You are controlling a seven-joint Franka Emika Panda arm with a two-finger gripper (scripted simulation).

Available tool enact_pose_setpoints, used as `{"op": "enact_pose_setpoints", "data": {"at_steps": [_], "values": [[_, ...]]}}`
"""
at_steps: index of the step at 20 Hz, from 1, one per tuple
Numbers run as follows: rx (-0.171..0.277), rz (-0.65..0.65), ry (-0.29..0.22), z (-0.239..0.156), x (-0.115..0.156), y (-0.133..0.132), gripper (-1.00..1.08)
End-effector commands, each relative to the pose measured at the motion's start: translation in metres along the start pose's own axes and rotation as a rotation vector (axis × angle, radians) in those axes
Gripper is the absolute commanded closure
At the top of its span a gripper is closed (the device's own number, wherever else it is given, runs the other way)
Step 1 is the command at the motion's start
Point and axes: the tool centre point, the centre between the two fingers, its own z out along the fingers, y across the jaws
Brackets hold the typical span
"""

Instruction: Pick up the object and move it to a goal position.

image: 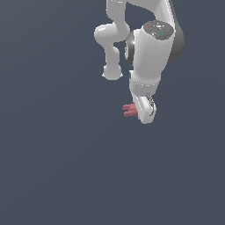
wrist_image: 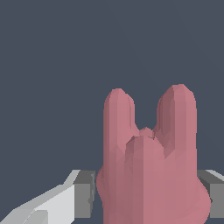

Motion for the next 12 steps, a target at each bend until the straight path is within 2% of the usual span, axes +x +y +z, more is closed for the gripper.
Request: {"op": "enact_pose_setpoints", "data": {"at_steps": [1, 7, 12], "values": [[-0.001, 0.001, 0.001, -0.02, -0.013, 0.008, 1.08], [0.0, 0.001, 0.003, -0.056, -0.039, 0.021, 1.08], [0.0, 0.001, 0.003, -0.071, -0.05, 0.026, 1.08]]}}
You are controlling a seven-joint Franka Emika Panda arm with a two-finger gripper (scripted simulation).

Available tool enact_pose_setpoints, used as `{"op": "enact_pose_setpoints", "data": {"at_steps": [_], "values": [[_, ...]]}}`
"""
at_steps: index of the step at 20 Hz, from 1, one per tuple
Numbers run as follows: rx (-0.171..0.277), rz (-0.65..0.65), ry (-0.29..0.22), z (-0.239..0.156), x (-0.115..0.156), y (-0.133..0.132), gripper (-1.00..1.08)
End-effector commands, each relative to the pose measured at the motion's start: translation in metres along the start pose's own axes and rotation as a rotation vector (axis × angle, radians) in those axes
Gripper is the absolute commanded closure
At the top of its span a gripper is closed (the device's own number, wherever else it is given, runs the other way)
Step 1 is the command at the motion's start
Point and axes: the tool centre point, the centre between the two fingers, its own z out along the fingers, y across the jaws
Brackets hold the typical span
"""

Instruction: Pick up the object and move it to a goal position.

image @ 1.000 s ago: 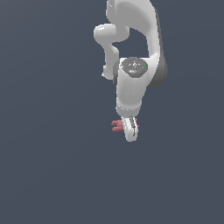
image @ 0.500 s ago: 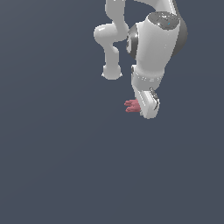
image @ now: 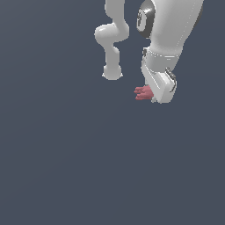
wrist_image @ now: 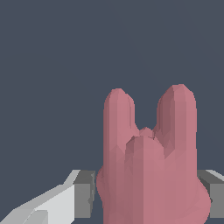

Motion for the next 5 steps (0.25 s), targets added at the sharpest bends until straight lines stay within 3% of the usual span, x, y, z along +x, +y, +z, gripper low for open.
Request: {"op": "enact_pose_setpoints", "data": {"at_steps": [1, 5], "values": [[-0.001, 0.001, 0.001, -0.0046, -0.0032, 0.0016, 1.08], [-0.002, 0.0, 0.0, -0.0038, -0.0034, 0.0006, 1.08]]}}
